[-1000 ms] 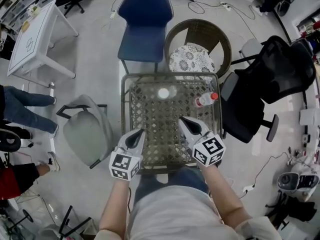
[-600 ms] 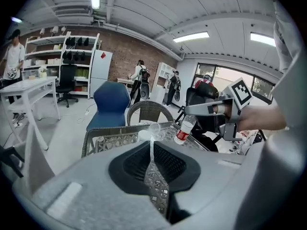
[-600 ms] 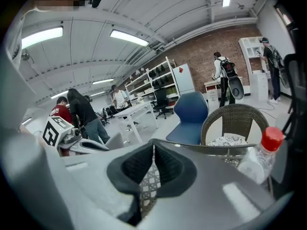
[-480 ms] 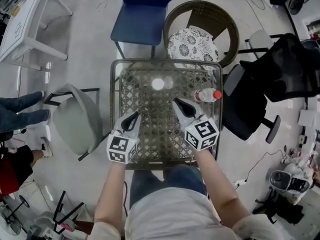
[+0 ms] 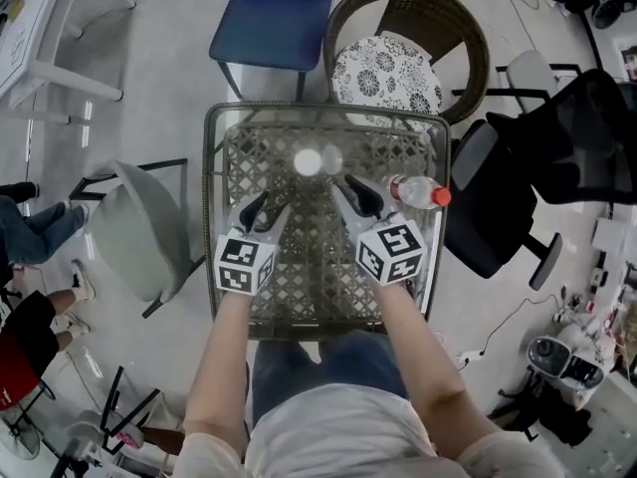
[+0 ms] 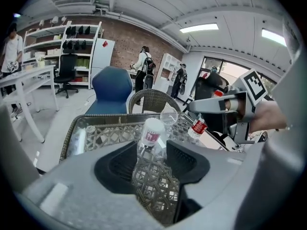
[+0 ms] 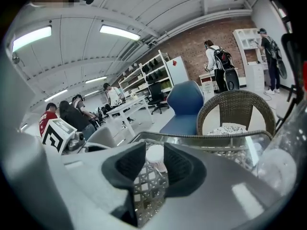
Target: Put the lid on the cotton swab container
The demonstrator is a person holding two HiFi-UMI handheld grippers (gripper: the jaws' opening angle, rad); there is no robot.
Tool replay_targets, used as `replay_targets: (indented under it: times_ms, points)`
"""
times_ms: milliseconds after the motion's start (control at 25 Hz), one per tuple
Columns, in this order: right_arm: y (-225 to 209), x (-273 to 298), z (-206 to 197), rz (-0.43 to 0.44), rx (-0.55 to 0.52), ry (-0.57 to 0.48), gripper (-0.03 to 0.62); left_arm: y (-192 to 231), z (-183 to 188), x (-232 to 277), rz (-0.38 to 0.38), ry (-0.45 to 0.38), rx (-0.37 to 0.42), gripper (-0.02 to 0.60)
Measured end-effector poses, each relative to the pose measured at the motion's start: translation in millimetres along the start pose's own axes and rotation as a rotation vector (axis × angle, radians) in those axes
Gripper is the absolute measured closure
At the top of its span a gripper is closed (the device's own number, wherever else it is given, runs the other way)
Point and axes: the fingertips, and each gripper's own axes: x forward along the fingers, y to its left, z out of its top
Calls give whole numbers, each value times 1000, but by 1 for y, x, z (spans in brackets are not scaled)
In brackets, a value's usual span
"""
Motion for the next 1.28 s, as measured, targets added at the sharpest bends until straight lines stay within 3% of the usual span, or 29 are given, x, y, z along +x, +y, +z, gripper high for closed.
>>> replay_targets:
  times_ms: [200,520,1280]
  points:
    - [-16,19,-6,1,20,4,474,6,-13,32,-32,45,11,357]
    - [-21,38,-5,29,22,3,473,11,-22,53,-45,69,9,353]
    - [21,77,-16,124,-59,61,474,18,-52,18,-29,93,-4,353]
